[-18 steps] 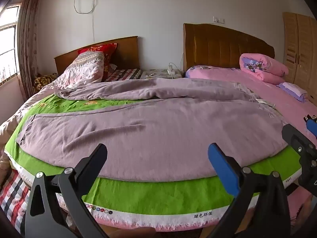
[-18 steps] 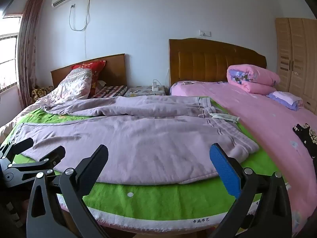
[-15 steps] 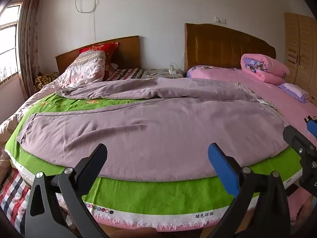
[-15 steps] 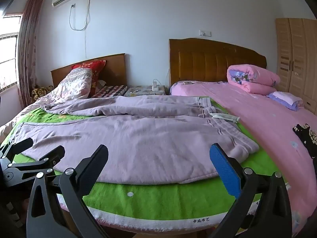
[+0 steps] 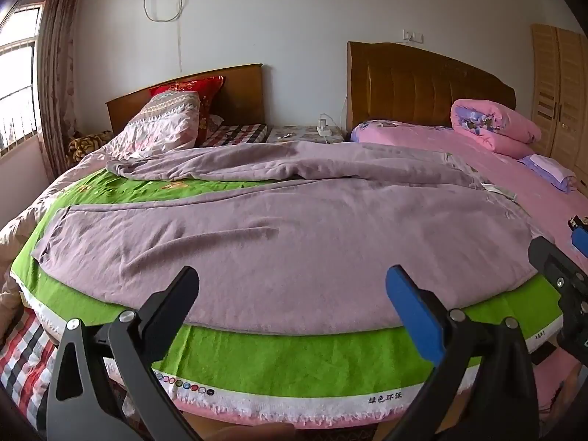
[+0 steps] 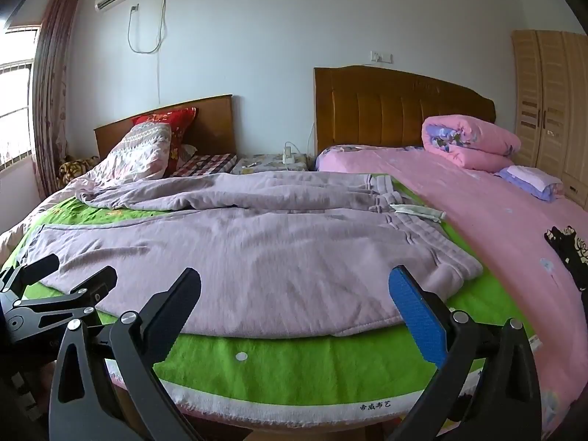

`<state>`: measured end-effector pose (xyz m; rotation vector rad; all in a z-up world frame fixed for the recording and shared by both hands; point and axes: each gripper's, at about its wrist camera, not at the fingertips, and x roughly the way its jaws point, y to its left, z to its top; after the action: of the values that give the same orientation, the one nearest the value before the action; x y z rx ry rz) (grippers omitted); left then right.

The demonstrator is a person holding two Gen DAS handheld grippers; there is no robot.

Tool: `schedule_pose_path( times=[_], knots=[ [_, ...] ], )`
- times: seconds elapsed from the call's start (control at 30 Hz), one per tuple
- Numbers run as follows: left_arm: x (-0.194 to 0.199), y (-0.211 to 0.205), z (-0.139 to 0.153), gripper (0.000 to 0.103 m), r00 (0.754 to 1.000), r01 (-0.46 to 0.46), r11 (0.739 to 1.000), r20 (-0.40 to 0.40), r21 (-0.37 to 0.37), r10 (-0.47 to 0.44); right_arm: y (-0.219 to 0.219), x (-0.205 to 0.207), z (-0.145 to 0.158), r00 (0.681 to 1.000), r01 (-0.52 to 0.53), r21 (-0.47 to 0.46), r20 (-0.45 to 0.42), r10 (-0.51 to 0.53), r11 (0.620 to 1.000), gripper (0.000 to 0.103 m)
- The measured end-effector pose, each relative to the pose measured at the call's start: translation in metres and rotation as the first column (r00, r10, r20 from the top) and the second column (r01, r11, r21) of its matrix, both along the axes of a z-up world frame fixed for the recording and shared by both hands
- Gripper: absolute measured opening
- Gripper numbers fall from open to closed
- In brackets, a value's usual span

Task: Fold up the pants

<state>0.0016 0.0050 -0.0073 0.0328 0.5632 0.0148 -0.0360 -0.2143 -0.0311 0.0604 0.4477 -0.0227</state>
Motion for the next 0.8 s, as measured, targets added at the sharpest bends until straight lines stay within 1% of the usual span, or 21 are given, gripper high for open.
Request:
schedule_pose_path(
  times=[0.8],
  knots=[
    [0.0008, 0.0038, 0.0004, 0.102, 1.0, -0.003, 1.0, -0.008, -0.001, 0.003, -0.0029, 0.0016, -0.0062, 1.0, -0.004, 0.005, -0.016, 0.005, 1.0, 0.099]
  ],
)
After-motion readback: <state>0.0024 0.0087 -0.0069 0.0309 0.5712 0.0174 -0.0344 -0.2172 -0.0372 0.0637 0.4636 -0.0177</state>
